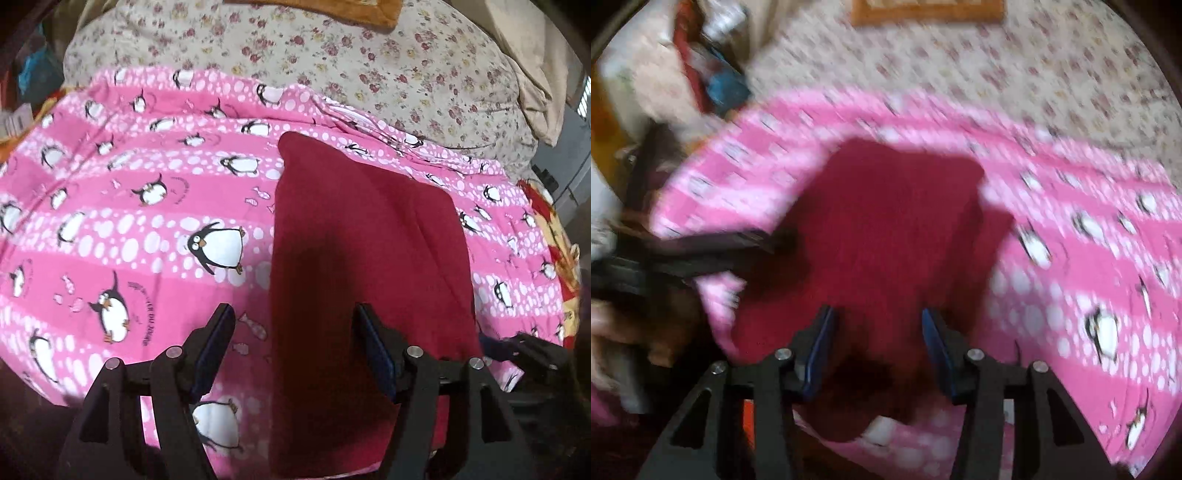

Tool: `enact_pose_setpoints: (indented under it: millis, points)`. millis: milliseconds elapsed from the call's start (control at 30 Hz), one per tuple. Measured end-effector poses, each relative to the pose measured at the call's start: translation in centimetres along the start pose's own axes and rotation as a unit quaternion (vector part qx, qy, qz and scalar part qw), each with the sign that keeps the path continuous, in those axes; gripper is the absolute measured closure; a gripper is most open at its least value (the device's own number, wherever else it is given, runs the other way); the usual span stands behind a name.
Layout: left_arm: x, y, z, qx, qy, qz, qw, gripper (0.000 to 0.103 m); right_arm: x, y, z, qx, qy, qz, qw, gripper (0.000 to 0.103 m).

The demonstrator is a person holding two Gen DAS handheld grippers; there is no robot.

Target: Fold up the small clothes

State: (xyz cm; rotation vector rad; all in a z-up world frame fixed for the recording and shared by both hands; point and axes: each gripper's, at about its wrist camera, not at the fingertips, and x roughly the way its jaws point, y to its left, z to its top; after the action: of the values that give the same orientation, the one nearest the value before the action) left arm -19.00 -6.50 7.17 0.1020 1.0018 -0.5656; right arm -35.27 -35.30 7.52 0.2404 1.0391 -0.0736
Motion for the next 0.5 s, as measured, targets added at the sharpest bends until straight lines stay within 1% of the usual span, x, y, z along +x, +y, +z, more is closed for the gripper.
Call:
enact_pose_setpoints:
  millis: [67,133,267,367,433,500]
  points:
    - [-0.6,-0.4,-0.3,0.011,-0.012,0.020,0.9997,0.055,-0.1,-1.0,-0.5,0.031,-0.006,0.026,0.999,0.052]
    - [-1.1,-0.6,-0.3,0.015,-0.024,0.031,0.9991,0.055,-1.0,-0.9,-0.4,0.033,-0.011,0.031,0.999,0.052]
    - [-1.9,-0.4,-0.1,-0.003,-0.036,0.015,0.9992,0.055,-3.8,-0.3,0.2,0.034,-0.047,0.020,0.998,0.050]
    - [-2.8,-0.1,0.0,-0.017,-0.052,0.015,0.9984,0.055,-5.6,0.0,0.8,0.042,-0.074,-0.002,0.996,0.038]
    - [-3.4,-0.1,0.1,-0.019,-0.062,0.020,0.9977,0.055,-6.1,0.3,1.5,0.042,-0.085,-0.023,0.995,0.035]
    - [-3.9,-0.1,0.1,-0.019,-0.070,0.024,0.9970,0.055,-6.0,0.3,2.2,0.042,-0.089,-0.037,0.994,0.030]
